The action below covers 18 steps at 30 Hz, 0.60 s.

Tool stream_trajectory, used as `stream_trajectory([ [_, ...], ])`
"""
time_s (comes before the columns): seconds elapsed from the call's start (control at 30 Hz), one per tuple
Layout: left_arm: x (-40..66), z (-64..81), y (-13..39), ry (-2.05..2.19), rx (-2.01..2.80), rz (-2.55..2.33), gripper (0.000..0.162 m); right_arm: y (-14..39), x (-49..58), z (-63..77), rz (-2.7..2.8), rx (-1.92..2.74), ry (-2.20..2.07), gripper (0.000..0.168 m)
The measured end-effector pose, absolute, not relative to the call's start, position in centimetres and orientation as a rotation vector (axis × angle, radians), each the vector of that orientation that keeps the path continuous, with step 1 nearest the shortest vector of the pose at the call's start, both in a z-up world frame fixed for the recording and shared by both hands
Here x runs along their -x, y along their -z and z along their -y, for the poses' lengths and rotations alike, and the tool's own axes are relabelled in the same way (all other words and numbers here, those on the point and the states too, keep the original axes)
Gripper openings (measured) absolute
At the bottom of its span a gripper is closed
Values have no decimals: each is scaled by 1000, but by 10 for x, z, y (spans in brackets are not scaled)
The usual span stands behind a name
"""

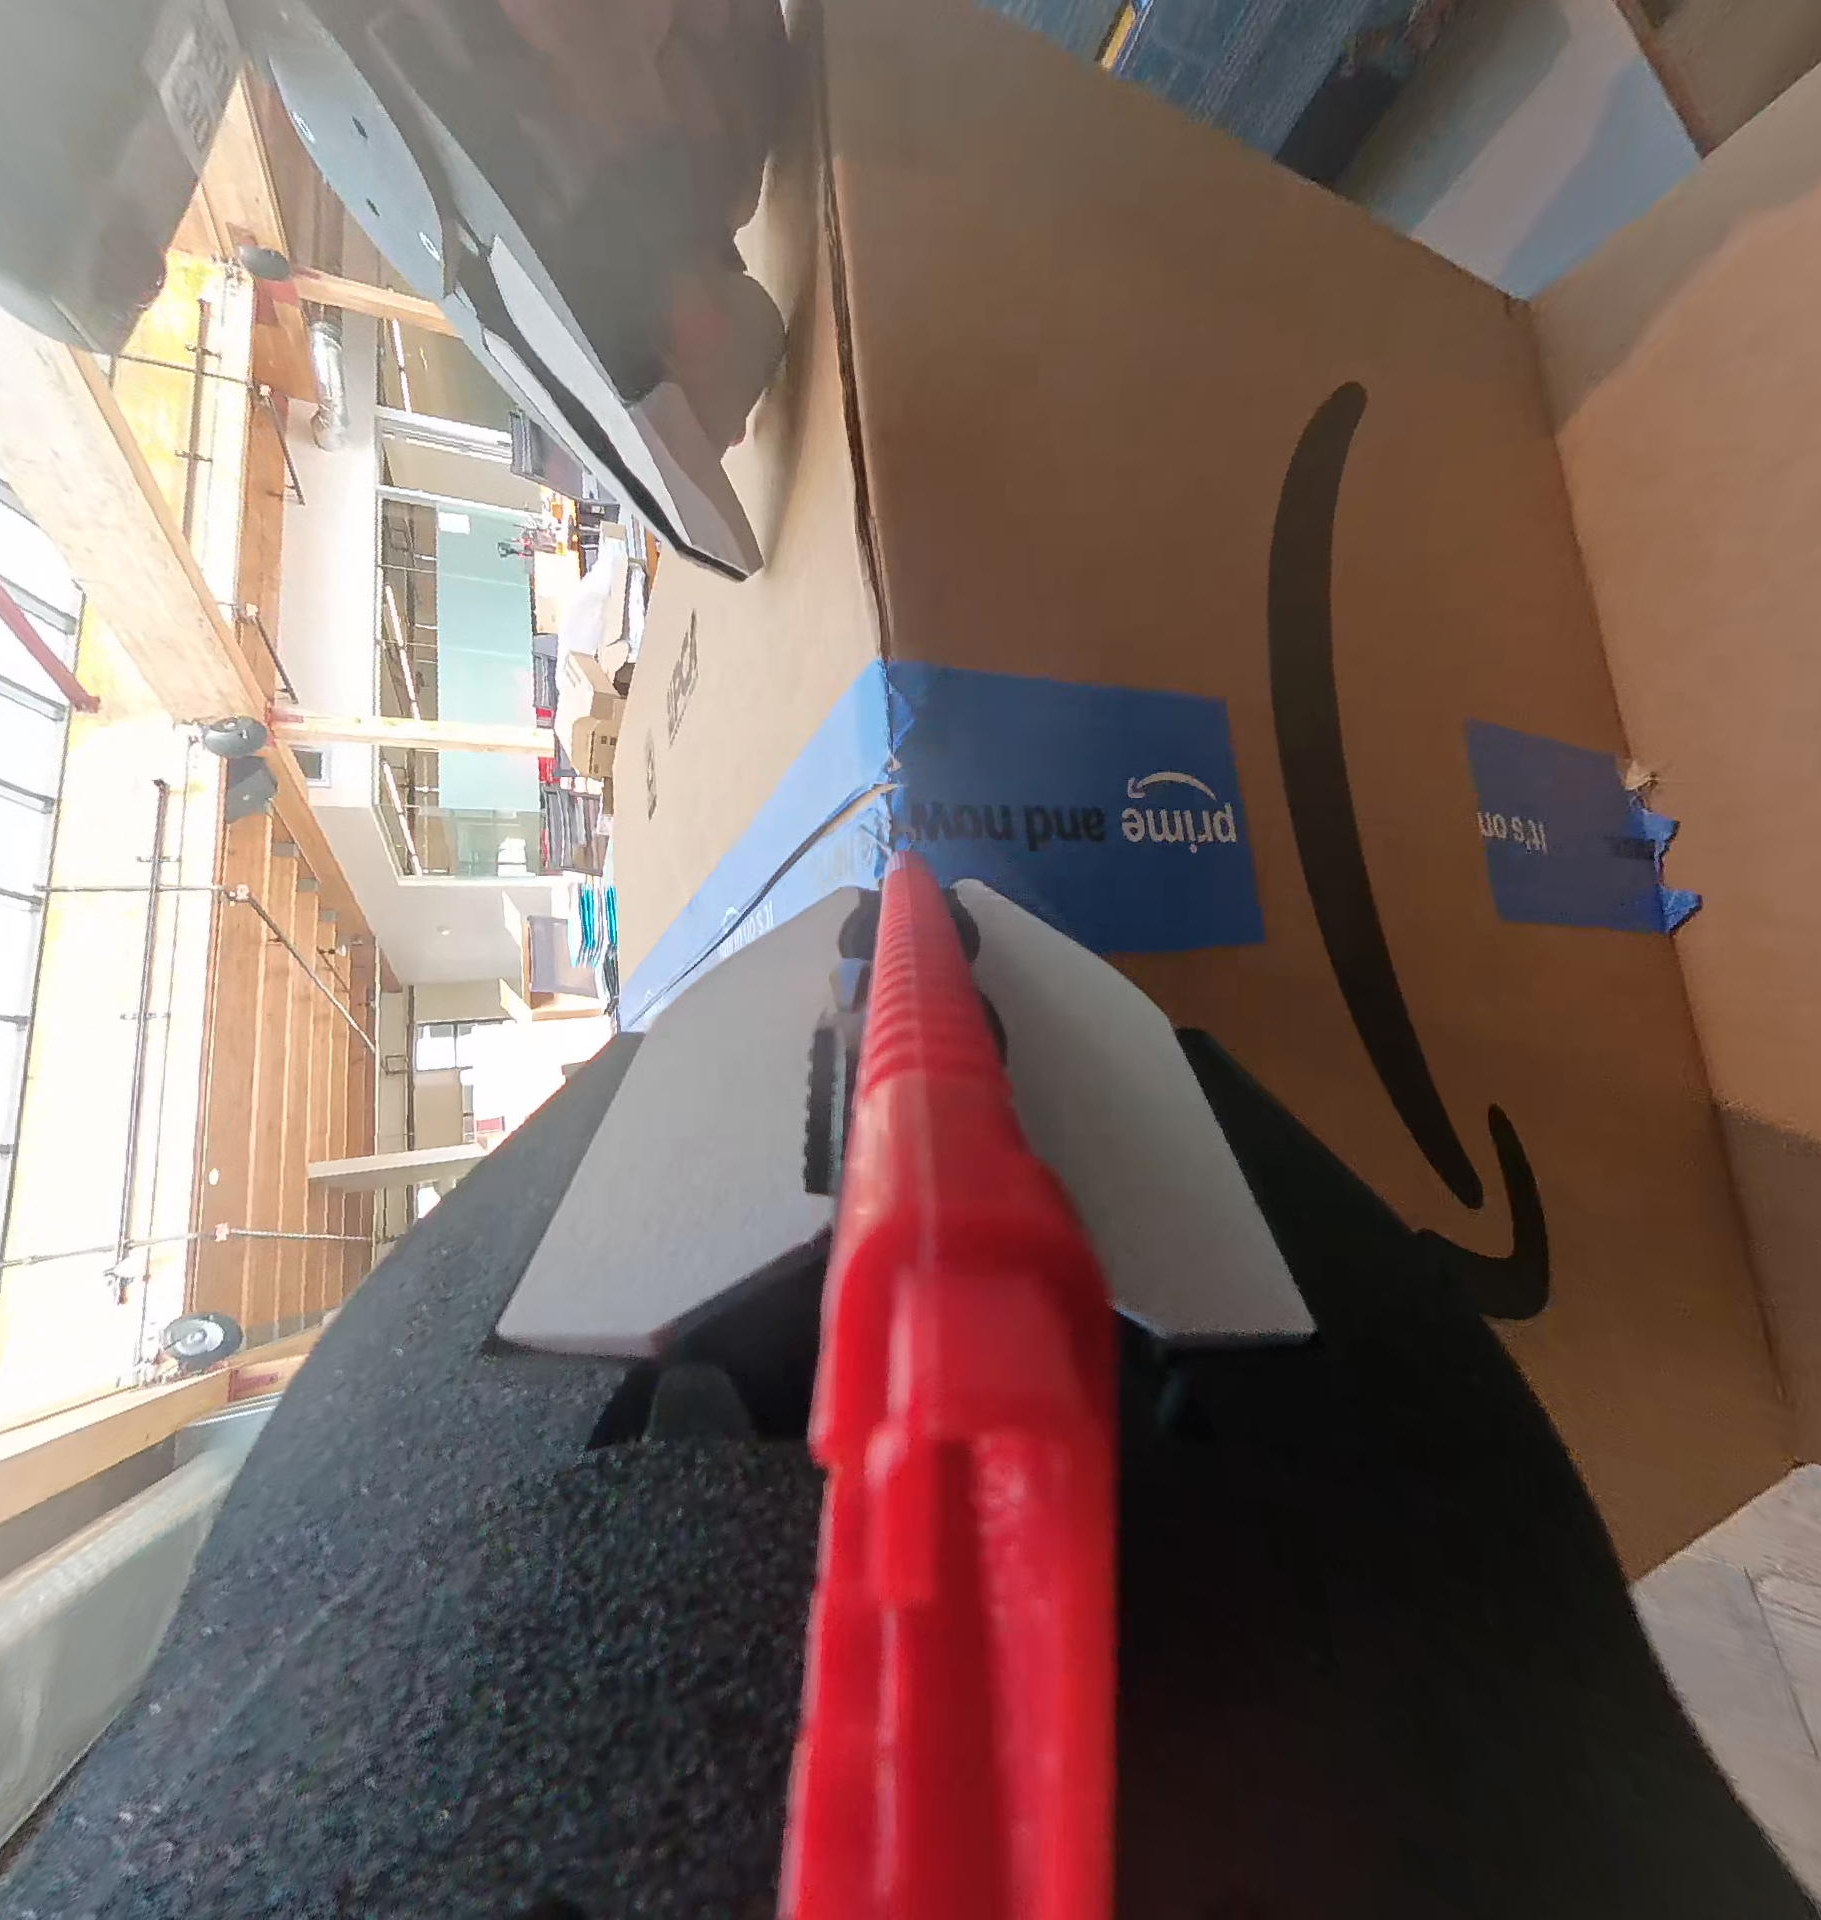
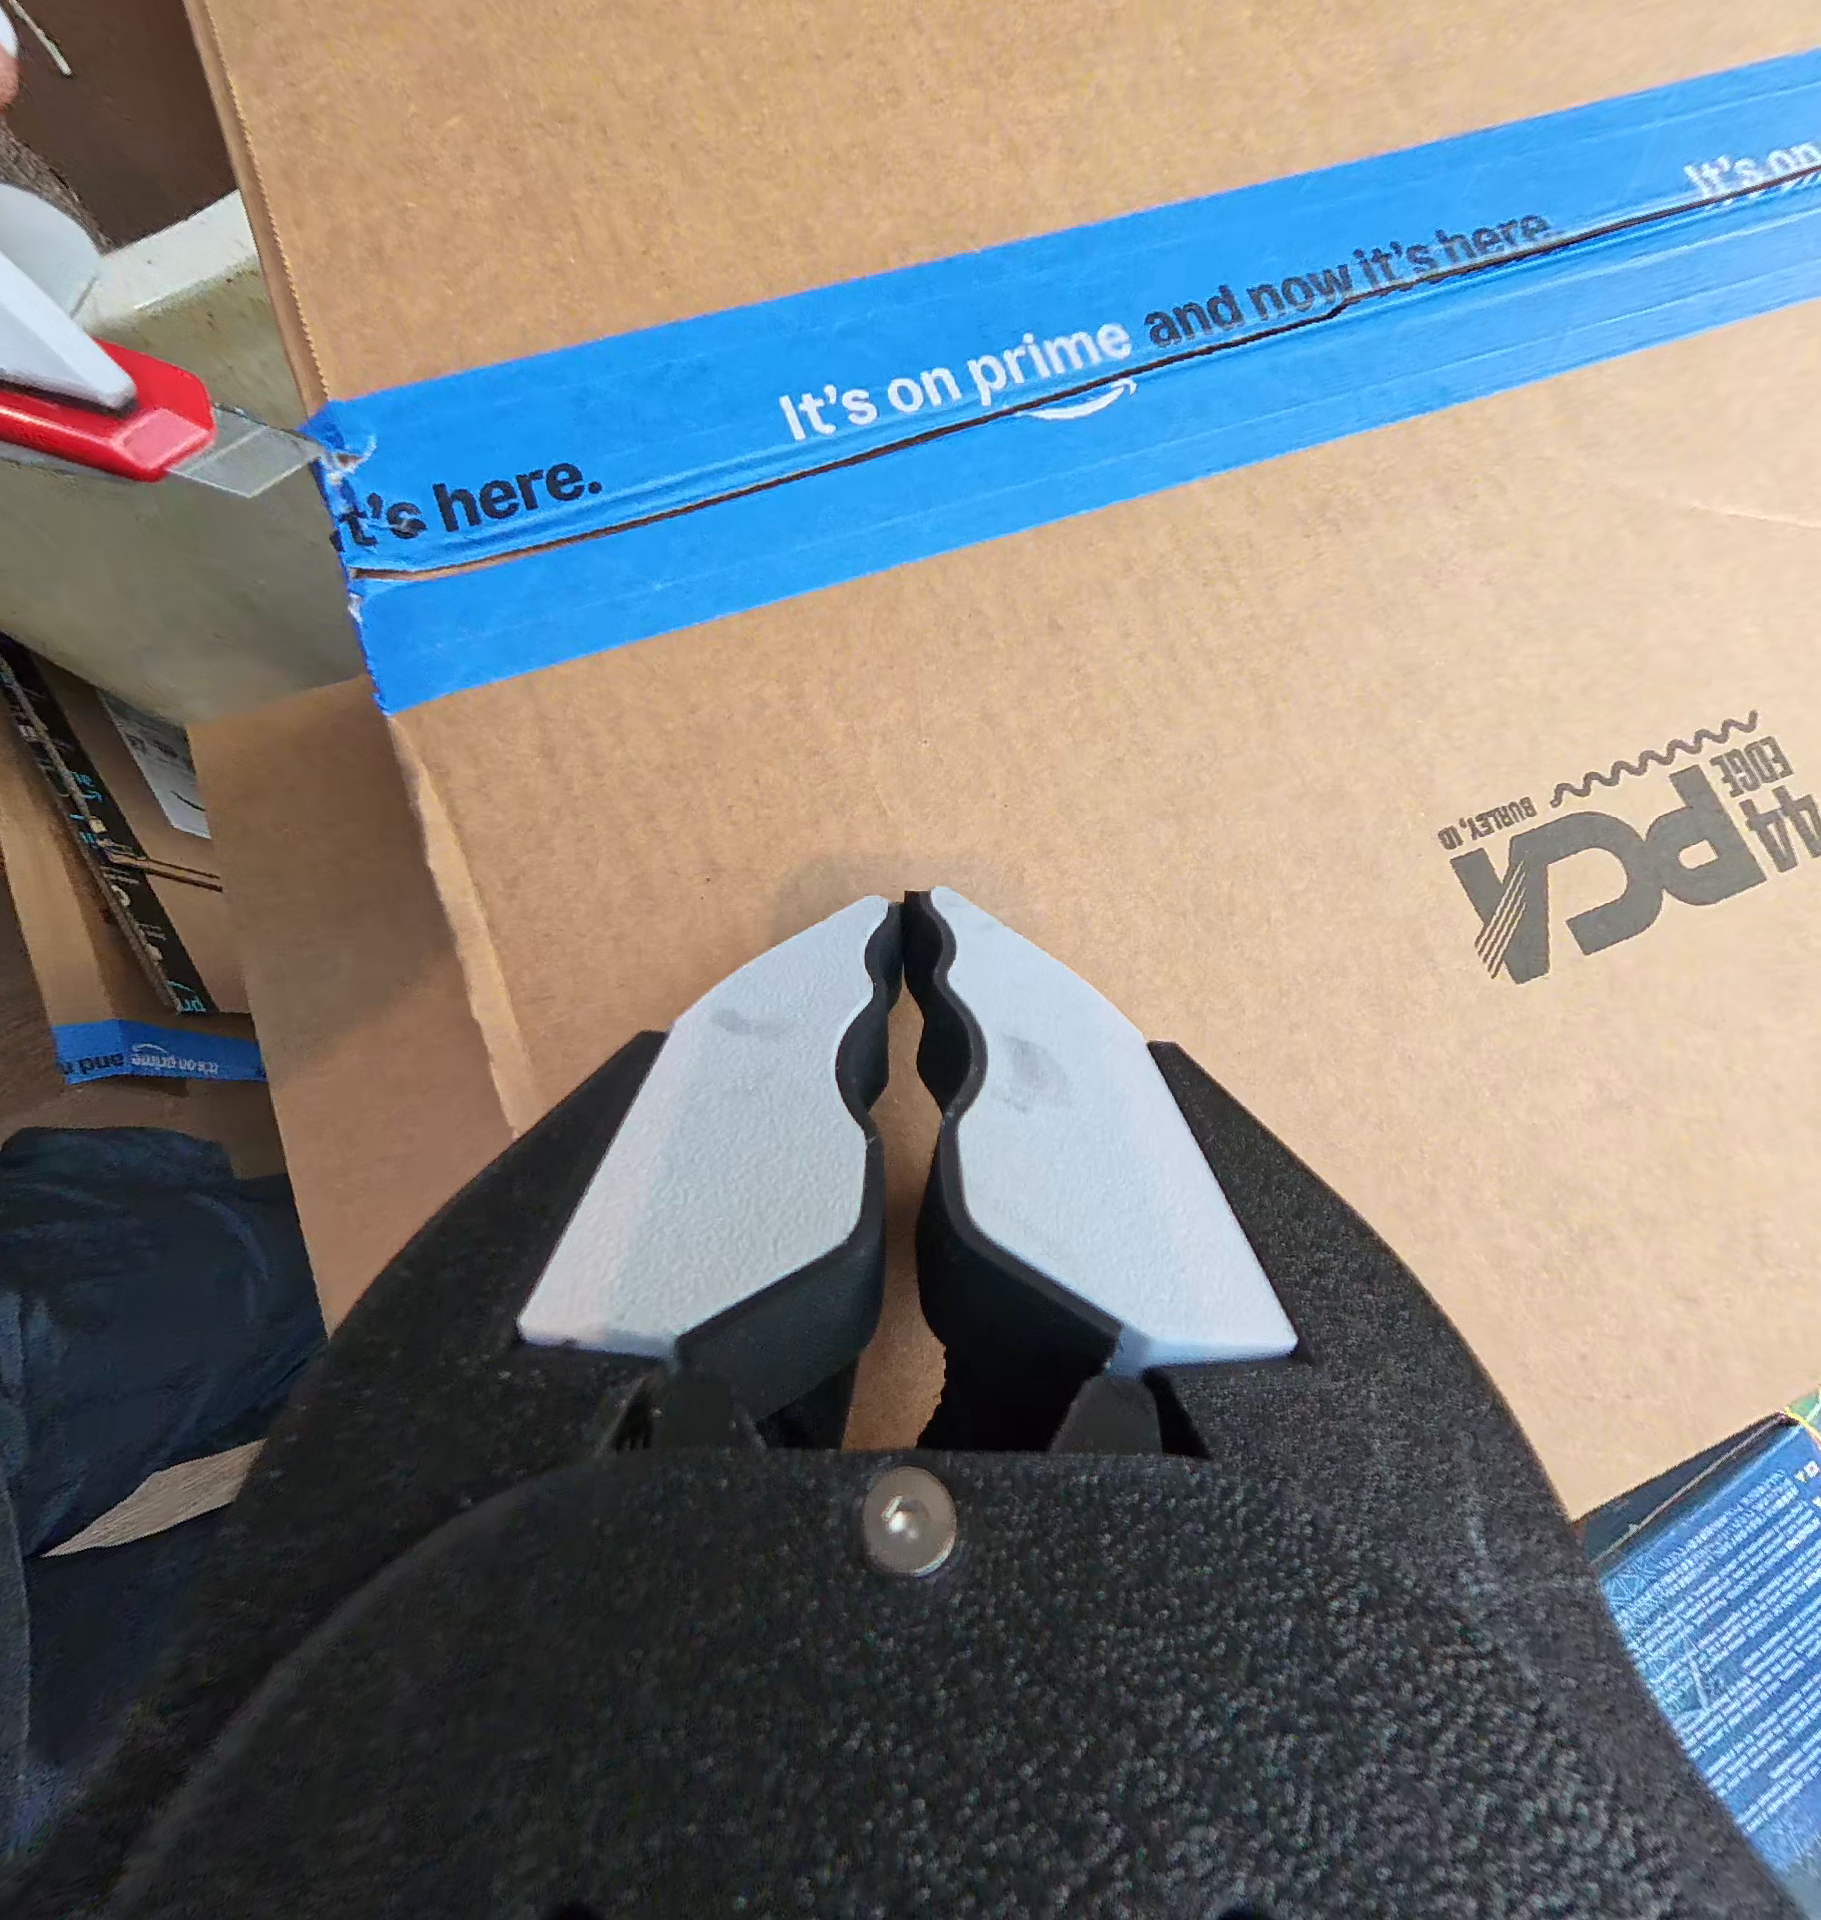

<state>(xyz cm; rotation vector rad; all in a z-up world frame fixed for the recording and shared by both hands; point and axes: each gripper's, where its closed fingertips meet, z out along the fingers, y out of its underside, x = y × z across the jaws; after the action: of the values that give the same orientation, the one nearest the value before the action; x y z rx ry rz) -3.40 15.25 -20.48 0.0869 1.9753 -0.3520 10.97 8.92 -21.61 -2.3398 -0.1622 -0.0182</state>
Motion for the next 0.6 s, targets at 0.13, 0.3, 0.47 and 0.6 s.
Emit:
stream_trajectory([
  [0.13, 33, -172, 206, 290, -19, -1990, 12, 216, -111, -89, 156, 2340, 13, 0],
  [0.3, 52, -226, 205, 223, 107, -2008, 12, 217, -111, -89, 151, 2346, 1, 0],
  [0.47, 69, -215, 187, 287, 190, -1986, 13, 217, -112, -89, 137, 2344, -3, 0],
  [0.6, 70, -227, 161, 461, 554, -1861, 11, 215, -112, -89, 125, 2340, 7, 0],
])
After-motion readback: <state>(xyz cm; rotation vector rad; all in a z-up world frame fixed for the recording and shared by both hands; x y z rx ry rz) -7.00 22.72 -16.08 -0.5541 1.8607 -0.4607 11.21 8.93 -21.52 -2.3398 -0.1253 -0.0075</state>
